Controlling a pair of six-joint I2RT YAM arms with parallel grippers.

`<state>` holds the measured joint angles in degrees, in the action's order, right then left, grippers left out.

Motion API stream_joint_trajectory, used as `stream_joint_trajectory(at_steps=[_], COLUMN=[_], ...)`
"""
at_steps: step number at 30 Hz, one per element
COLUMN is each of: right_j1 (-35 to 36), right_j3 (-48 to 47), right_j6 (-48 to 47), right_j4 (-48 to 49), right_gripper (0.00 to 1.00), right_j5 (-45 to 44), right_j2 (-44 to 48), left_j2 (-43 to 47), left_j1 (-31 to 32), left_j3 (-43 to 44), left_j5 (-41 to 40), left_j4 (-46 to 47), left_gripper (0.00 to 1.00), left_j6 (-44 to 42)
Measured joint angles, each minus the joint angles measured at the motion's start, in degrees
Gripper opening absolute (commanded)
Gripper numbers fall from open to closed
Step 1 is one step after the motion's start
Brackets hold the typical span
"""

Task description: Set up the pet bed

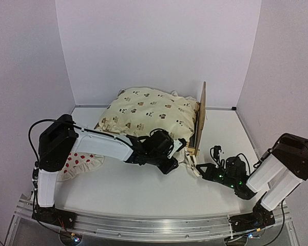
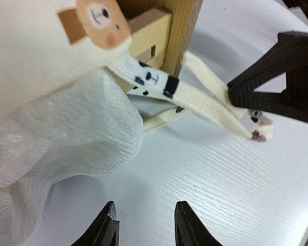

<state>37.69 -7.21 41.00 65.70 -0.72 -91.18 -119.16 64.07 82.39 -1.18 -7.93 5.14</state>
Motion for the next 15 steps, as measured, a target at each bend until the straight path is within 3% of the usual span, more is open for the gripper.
stream_joint_trajectory(at_steps=[11, 15], right_j1=[0.0, 0.0], right_j3=[0.1, 0.1], right_j6=[4.5, 5.5], right_j4=[-1.0, -1.1], right_gripper=[0.0, 0.0], right_j5=[-0.4, -0.3], right_j2=[4.3, 6.7], left_j2=[-5.0, -5.8], left_j1=[0.0, 0.0], left_j3=[0.0, 0.0], left_j5=[4.8, 5.9], left_j4=[4.6, 8.2], left_gripper=[0.52, 0.62], left_j6=[-11.1, -14.8])
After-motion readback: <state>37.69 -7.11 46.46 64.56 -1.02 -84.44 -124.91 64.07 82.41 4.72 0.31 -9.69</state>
